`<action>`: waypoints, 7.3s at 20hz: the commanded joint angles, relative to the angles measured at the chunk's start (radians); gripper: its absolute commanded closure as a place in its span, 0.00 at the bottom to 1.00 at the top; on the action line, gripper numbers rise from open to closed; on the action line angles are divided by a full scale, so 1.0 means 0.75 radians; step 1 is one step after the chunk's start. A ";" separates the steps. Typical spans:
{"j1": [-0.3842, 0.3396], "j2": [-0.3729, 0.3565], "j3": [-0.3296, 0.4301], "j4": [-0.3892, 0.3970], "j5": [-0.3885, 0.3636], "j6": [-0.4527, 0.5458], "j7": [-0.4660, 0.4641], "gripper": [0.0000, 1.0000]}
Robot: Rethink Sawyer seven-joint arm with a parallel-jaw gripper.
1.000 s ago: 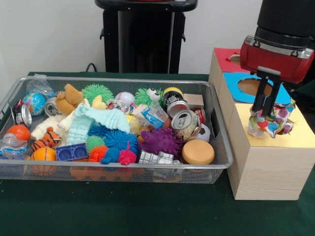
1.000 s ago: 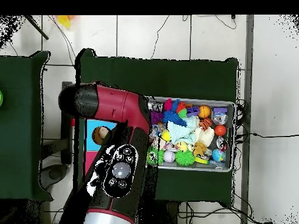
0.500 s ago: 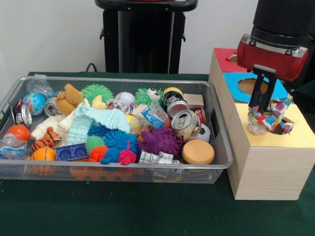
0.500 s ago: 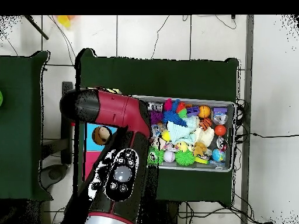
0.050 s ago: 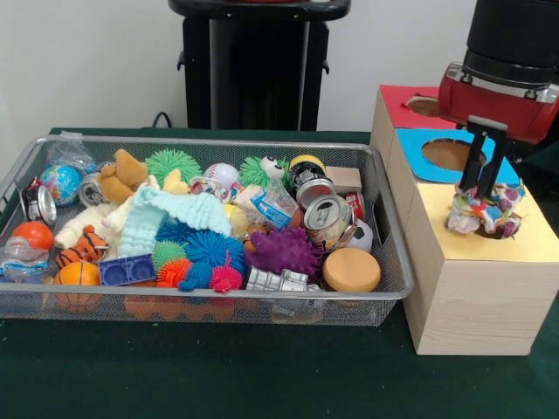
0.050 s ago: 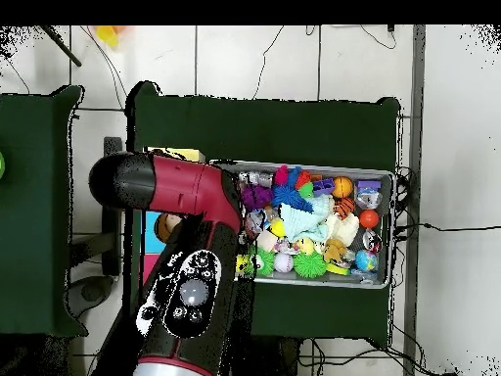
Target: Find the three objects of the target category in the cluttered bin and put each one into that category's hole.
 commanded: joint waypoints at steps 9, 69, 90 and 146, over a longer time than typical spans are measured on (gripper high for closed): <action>-0.020 0.038 0.194 0.129 0.016 -0.045 0.161 1.00; -0.144 0.176 0.374 0.211 -0.107 -0.356 -0.011 1.00; -0.133 0.182 0.332 0.172 -0.187 -0.334 0.062 1.00; -0.105 0.026 0.275 0.191 -0.171 -0.174 0.094 1.00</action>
